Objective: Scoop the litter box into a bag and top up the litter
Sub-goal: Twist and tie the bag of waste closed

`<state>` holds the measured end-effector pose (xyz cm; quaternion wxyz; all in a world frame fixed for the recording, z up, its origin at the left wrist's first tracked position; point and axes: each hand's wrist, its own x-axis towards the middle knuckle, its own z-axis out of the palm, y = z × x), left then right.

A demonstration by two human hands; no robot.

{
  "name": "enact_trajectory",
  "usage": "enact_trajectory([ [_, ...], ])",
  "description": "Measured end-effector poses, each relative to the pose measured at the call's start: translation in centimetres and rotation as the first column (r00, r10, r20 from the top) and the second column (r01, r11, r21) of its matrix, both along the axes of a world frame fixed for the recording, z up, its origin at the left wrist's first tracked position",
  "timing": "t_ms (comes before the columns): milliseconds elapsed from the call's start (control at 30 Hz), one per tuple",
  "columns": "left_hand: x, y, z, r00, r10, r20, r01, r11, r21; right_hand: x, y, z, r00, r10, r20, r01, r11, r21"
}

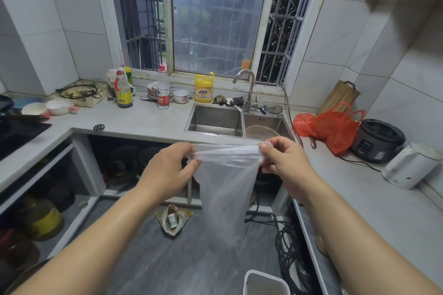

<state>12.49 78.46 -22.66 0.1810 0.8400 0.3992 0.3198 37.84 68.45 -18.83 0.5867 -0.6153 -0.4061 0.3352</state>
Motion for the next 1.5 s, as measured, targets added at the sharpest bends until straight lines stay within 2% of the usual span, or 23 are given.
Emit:
enact_trajectory([
  [167,-0.1,0.9,2.8,0.995,-0.08,0.067,0.081,0.997,-0.009,0.3,-0.1,1.3,0.996,-0.032,0.08,0.029,0.999,0.031],
  [267,0.0,1.2,5.0,0.987,-0.142,0.071,0.142,0.99,0.0,0.6,0.0,2.5,0.997,-0.047,0.066,0.044,0.998,0.044],
  [533,0.0,3.0,9.3,0.956,-0.246,0.158,0.191,0.935,0.298,-0.1,0.3,5.6,0.999,-0.045,-0.028,0.048,0.99,0.132],
  [633,0.1,3.4,11.1,0.952,-0.254,0.173,0.184,0.923,0.339,-0.2,0.4,7.0,0.999,-0.041,-0.012,0.043,0.982,0.183],
  [833,0.4,2.3,13.6,0.858,-0.287,0.425,0.245,0.958,0.151,-1.0,1.1,9.8,0.998,-0.026,-0.053,0.038,0.97,0.241],
  [967,0.7,1.8,14.3,0.797,-0.283,0.534,0.255,0.959,0.127,-1.9,1.1,11.0,0.996,-0.007,-0.09,0.029,0.967,0.251],
  [1100,1.6,1.3,14.7,0.624,-0.128,0.771,0.28,0.958,-0.067,-2.6,1.0,11.5,0.997,-0.056,-0.058,0.069,0.965,0.253],
  [1233,2.4,0.9,14.6,0.534,-0.006,0.845,0.361,0.906,-0.222,-3.6,1.1,11.3,0.993,-0.061,-0.098,0.08,0.975,0.206],
  [1333,2.5,0.5,14.5,0.526,-0.015,0.85,0.42,0.874,-0.244,-4.2,1.4,10.9,0.988,-0.046,-0.145,0.071,0.983,0.171],
  [1500,2.5,0.3,14.6,0.616,-0.157,0.772,0.397,0.908,-0.132,-5.7,2.1,10.5,0.98,0.031,-0.194,-0.001,0.988,0.153],
])
